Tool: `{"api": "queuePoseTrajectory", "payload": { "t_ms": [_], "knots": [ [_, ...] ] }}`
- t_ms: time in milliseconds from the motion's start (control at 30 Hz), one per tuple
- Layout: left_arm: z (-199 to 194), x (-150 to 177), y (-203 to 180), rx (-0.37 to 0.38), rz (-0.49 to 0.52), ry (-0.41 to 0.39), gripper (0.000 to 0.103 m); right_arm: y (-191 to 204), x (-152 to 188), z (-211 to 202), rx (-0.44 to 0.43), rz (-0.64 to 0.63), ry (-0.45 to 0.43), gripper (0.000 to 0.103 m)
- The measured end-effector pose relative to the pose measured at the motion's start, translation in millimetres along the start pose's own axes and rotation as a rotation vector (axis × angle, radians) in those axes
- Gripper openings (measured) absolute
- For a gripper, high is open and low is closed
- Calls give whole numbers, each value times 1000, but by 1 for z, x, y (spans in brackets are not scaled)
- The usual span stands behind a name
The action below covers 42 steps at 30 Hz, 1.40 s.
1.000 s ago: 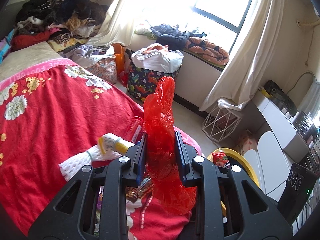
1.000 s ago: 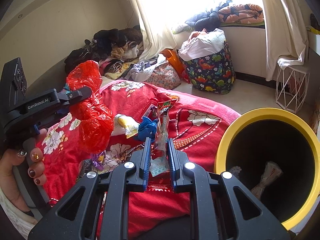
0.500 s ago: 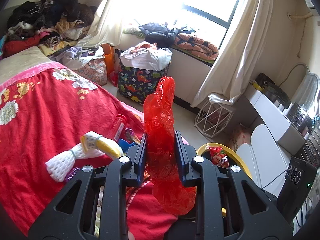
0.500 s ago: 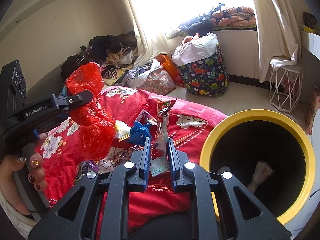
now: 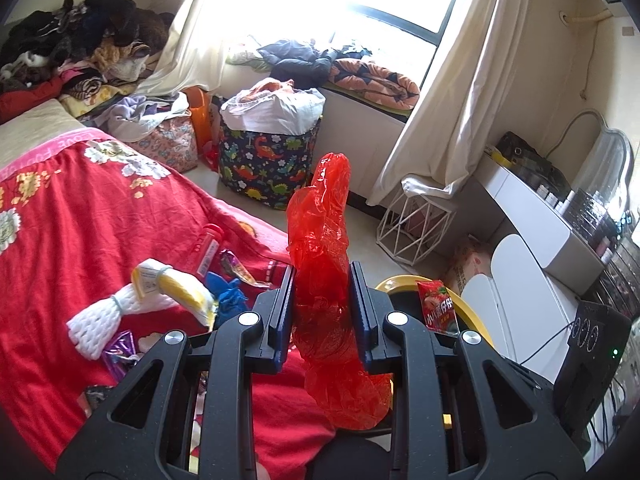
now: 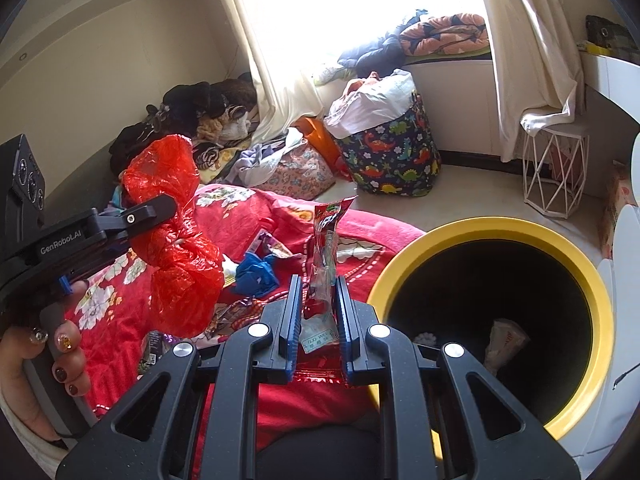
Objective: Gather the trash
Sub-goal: 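Carry the red bag with the left tool while the right tool carries the wrapper over the bin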
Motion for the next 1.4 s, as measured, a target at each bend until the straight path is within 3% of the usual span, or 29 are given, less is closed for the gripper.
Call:
{"api": "queuePoseTrajectory", "payload": {
  "t_ms": [1400],
  "knots": [
    [61, 31, -59, 103, 98, 127, 19, -94, 10, 3, 177, 176, 22, 16]
  ]
}}
Point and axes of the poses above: each gripper's, at about its wrist camera, not at the fingertips, and z roughly the way its jaws point, y to its left, x to its underside, the point moved 5 cm from there along z, roughly the way its jaws point, and after that the axes turned 12 degrees about x, right-handed, at the moved point
